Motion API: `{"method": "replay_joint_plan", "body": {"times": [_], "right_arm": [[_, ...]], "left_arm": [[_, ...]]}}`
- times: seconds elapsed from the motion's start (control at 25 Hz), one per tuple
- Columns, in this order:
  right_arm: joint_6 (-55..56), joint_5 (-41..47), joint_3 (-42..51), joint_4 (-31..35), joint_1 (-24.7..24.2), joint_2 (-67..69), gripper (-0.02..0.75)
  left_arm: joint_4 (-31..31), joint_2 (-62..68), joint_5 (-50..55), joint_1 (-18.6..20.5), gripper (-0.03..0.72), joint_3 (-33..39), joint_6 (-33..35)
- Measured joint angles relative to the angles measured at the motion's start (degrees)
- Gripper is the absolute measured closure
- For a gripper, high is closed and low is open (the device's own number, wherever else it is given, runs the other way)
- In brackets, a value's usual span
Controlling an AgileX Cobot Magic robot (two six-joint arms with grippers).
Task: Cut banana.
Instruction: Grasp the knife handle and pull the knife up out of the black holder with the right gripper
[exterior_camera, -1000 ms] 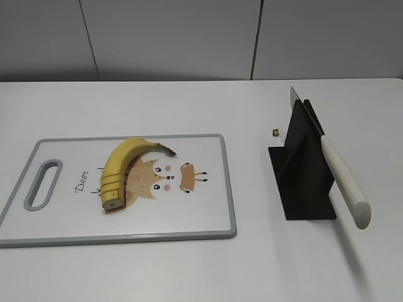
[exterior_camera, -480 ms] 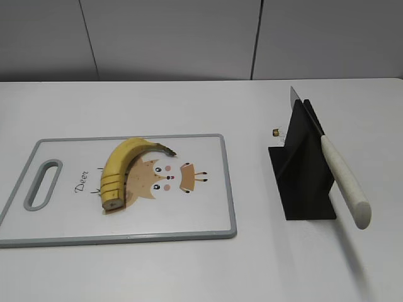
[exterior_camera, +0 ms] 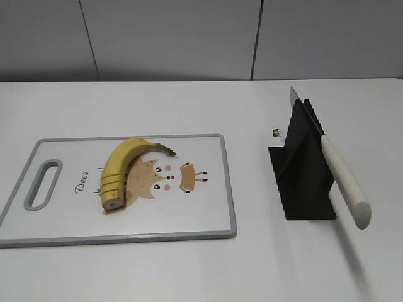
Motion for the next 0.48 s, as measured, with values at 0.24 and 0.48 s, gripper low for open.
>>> {"method": "replay_joint_plan", "body": {"times": [0.24,0.48], "right_arm": [[1.96,4.66,-3.43,0.0,0.0,8.96,0.169],[4.78,6.92,-8.44,-0.48,1.53,16.2,0.169]], "left_arm": [[0.0,0.0,0.0,0.0,0.187,0.0,0.0],[0.0,0.0,0.0,0.0,0.187,0.0,0.0]]}}
